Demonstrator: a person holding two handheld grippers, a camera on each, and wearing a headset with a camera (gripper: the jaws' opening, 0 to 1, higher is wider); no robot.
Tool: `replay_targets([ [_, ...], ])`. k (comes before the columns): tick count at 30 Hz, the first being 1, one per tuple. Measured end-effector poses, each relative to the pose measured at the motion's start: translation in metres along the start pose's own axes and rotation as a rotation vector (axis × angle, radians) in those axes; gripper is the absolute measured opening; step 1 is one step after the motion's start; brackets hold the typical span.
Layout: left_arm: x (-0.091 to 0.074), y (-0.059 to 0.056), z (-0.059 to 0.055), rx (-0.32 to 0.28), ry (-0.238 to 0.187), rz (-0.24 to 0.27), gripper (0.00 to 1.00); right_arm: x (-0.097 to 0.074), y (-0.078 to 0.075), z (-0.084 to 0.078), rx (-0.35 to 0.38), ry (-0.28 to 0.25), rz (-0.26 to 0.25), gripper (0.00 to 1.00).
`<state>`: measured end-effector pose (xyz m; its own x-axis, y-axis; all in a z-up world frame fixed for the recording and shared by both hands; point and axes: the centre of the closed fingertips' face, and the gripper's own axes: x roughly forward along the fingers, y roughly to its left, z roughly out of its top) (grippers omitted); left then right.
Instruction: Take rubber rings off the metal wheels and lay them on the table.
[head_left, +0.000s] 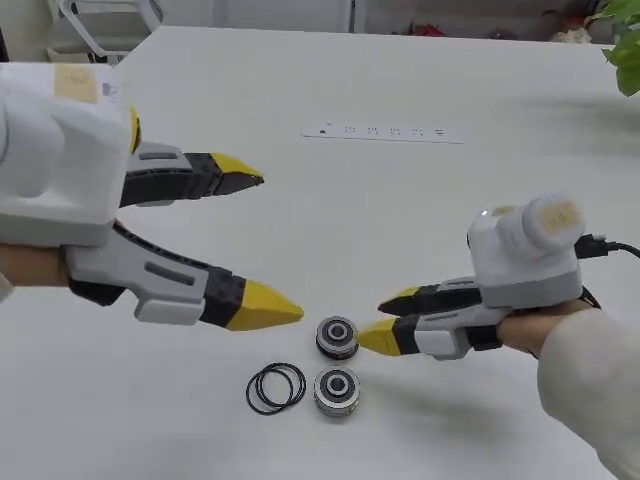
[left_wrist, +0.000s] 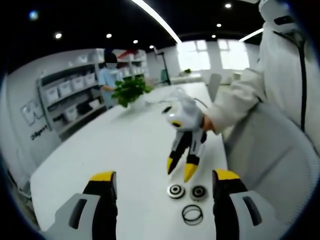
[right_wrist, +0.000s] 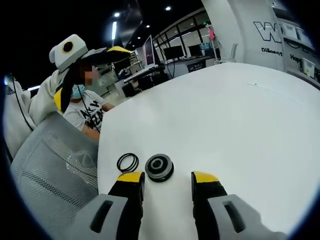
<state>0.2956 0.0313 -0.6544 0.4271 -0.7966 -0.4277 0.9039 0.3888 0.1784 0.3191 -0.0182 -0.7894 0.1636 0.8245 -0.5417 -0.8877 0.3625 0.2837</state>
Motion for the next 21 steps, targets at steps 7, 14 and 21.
replay_targets([
  [7,0.023,0.004,0.007,0.016,-0.019,-0.021,0.77,0.003,0.001,-0.007,-0.053,0.035,0.003,0.34],
  [14,0.047,0.007,-0.001,0.037,-0.021,-0.009,0.74,0.005,0.002,-0.009,-0.086,0.041,0.006,0.32],
  [21,0.062,0.003,-0.020,0.033,-0.025,-0.013,0.62,0.009,0.005,-0.012,-0.108,0.052,0.015,0.31],
])
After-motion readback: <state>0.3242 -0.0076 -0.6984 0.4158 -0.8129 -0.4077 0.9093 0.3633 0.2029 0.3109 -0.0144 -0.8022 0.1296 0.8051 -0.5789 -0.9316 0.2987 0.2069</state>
